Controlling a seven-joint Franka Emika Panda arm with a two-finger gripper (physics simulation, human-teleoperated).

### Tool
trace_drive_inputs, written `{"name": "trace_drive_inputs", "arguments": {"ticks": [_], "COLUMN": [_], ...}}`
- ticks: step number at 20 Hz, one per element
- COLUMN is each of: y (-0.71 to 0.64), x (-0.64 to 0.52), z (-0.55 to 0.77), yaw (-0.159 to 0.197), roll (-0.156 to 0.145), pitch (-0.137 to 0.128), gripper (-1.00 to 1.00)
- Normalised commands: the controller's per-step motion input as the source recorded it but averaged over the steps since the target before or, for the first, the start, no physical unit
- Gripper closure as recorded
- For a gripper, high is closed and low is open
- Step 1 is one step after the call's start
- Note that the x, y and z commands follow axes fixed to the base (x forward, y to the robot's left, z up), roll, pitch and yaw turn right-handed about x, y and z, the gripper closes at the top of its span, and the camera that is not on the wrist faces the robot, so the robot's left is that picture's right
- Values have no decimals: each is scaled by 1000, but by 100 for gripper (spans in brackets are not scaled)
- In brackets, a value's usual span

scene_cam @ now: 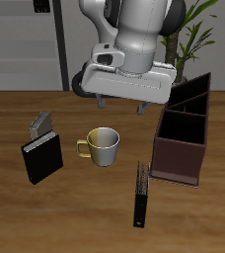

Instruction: Place the left black book into the left desk caddy's back compartment

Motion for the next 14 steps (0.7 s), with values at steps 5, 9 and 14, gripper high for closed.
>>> {"name": "trace_drive_inputs", "arguments": {"ticks": [5, 9, 14], "y": [215, 99, 43], "x": [211, 235, 90], "z": [-74, -335, -301], "yaw": [10, 0, 4], "roll": [0, -9, -1], "pitch": [-11, 15, 25], "gripper": [-100, -100, -100]}}
